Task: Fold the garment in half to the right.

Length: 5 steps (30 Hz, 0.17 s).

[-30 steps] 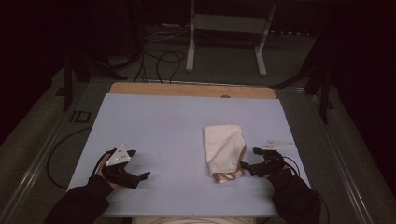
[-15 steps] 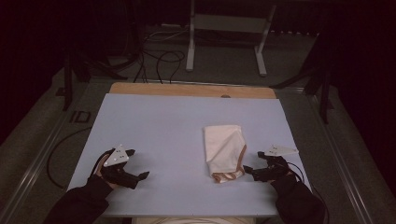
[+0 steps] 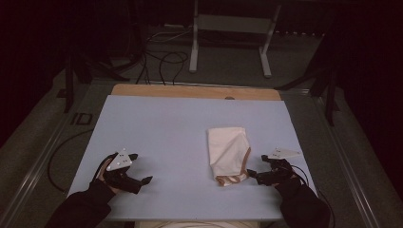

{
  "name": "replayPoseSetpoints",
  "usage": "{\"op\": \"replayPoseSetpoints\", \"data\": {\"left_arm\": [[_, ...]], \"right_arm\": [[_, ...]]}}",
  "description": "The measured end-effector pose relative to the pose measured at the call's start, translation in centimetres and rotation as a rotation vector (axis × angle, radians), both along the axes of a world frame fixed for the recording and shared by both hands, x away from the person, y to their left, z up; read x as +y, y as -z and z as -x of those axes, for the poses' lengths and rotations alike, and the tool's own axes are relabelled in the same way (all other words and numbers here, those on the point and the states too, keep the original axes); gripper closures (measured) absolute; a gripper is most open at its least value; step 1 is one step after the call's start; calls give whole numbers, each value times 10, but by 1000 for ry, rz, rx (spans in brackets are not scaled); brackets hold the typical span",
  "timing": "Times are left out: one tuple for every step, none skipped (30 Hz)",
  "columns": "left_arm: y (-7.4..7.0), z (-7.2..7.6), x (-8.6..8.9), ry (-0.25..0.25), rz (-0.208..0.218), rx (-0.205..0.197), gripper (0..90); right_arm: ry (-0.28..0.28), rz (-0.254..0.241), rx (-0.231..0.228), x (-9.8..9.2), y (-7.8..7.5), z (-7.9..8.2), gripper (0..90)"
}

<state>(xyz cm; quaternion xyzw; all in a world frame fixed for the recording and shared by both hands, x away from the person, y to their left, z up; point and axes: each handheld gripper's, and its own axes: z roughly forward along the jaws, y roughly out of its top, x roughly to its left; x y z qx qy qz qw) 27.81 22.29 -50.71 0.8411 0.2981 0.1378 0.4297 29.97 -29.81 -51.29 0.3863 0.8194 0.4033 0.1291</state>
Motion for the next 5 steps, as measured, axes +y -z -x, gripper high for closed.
{"op": "replayPoseSetpoints", "data": {"left_arm": [[0,0,0,0,0,0,0],[0,0,0,0,4,0,0],[0,0,0,0,5,0,0],[0,0,0,0,0,0,0],[0,0,0,1,1,0,0]], "right_arm": [[1,2,3,0,1,0,96],[-1,1,6,0,1,0,96],[1,2,6,0,1,-1,96],[1,2,7,0,1,-1,96],[-1,-1,6,0,1,-1,96]]}}
